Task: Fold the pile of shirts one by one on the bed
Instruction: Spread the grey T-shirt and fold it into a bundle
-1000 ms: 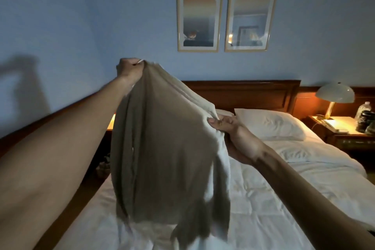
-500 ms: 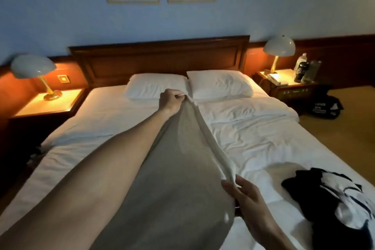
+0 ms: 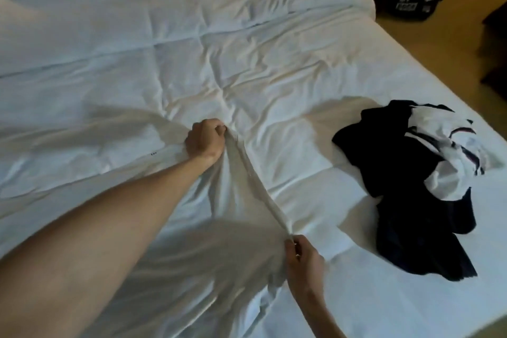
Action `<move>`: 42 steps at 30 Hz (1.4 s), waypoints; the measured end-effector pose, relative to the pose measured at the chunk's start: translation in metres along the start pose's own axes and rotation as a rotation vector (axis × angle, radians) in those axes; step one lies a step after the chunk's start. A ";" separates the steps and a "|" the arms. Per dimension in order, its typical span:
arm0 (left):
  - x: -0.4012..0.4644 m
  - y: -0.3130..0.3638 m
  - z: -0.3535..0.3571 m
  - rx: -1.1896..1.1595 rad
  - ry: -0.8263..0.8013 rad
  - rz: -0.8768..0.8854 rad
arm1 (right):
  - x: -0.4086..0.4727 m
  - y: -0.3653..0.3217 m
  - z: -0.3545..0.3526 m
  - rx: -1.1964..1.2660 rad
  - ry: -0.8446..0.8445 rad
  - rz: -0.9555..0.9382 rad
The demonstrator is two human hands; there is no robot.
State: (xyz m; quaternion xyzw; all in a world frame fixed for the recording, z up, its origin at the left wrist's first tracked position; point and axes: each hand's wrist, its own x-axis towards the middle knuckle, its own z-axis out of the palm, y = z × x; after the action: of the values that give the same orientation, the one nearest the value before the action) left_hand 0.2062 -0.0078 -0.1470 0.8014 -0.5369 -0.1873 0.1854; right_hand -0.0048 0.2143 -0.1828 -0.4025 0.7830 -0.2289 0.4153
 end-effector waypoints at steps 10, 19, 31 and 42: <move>0.039 0.055 0.080 -0.163 -0.073 0.108 | 0.047 0.012 -0.022 -0.019 0.207 -0.117; -0.103 -0.040 0.092 -0.341 -0.159 0.365 | -0.001 0.019 0.021 -0.404 0.265 -0.444; -0.321 -0.244 -0.015 0.121 0.001 0.313 | -0.077 0.064 0.078 -0.560 -0.410 -1.187; -0.344 -0.265 -0.030 -0.108 -0.163 0.376 | -0.097 0.044 0.050 -0.734 -0.193 -1.085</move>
State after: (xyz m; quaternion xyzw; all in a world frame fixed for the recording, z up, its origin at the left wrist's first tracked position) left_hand 0.3098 0.4087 -0.2186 0.6584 -0.6792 -0.2422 0.2158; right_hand 0.0500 0.3181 -0.1959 -0.8740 0.4555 -0.0868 0.1454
